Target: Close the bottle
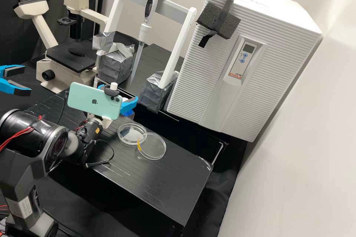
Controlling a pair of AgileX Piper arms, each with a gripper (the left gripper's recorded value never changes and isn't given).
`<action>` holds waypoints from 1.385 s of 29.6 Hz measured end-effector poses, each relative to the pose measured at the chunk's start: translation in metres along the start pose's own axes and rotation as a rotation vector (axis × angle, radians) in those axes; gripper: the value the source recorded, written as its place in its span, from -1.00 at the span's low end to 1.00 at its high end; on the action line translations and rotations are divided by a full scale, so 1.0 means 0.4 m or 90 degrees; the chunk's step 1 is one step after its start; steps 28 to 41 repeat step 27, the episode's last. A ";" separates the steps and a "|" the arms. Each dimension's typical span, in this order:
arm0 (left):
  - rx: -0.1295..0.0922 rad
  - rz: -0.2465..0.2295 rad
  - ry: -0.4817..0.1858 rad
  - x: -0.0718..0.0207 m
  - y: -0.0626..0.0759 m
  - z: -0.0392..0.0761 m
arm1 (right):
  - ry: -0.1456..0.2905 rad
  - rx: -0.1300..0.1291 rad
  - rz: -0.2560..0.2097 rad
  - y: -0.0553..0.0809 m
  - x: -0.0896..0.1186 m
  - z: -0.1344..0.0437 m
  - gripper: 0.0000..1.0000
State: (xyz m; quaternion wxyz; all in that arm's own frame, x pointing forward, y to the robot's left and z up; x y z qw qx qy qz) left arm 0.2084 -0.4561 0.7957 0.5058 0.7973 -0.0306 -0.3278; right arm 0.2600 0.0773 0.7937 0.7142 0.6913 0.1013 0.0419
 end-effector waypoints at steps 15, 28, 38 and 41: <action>0.034 0.006 0.003 -0.002 0.003 0.002 | 0.064 -0.049 0.014 -0.020 -0.048 -0.061 1.00; 0.034 0.006 0.003 -0.002 0.003 0.002 | 0.121 -0.032 0.054 -0.032 -0.105 -0.113 1.00; 0.034 0.006 0.003 -0.002 0.003 0.002 | 0.121 -0.032 0.054 -0.032 -0.105 -0.113 1.00; 0.034 0.006 0.003 -0.002 0.003 0.002 | 0.121 -0.032 0.054 -0.032 -0.105 -0.113 1.00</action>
